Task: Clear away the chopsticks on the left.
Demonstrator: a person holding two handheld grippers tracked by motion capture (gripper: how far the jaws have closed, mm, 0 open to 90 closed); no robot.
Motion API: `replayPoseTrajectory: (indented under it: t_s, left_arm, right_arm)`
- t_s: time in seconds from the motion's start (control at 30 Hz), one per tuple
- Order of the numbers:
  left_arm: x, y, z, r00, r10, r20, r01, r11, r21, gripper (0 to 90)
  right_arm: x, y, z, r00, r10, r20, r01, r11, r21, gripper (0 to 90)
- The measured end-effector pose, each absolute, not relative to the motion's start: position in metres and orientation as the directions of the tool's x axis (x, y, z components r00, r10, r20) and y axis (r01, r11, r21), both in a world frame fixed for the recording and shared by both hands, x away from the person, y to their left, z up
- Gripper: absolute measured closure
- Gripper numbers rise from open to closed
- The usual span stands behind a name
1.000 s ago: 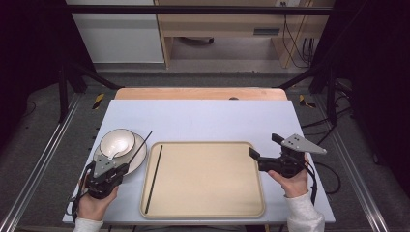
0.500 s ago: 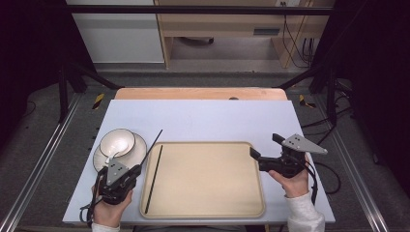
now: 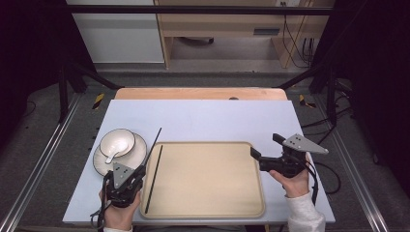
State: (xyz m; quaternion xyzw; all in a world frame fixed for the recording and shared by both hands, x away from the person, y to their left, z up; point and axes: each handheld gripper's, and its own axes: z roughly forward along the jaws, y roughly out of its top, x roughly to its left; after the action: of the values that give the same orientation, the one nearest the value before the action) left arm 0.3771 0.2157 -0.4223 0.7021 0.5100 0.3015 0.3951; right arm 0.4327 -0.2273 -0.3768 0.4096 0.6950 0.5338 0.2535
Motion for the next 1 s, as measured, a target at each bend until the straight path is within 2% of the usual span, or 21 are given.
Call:
replayPoseTrajectory:
  t_s: [0.17, 0.43, 0.73, 1.0]
  left_arm:
    - [0.371, 0.211, -0.421, 0.248, 0.968, -0.035, 0.467, -0.088, 0.88, 85.2]
    - [0.362, 0.202, -0.421, 0.217, 0.975, -0.047, 0.437, -0.054, 0.898, 85.2]
    - [0.357, 0.193, -0.443, 0.178, 0.979, -0.099, 0.443, 0.011, 0.896, 85.2]
    - [0.355, 0.188, -0.468, 0.179, 0.974, -0.138, 0.492, 0.033, 0.87, 85.2]
  right_arm:
    - [0.432, -0.228, -0.375, -0.54, 0.838, 0.085, 0.293, 0.092, 0.952, 5.3]
    - [0.432, -0.226, -0.376, -0.542, 0.836, 0.087, 0.297, 0.094, 0.95, 5.3]
    - [0.432, -0.221, -0.377, -0.55, 0.831, 0.084, 0.302, 0.104, 0.948, 5.3]
    - [0.433, -0.218, -0.378, -0.553, 0.829, 0.085, 0.307, 0.108, 0.945, 5.3]
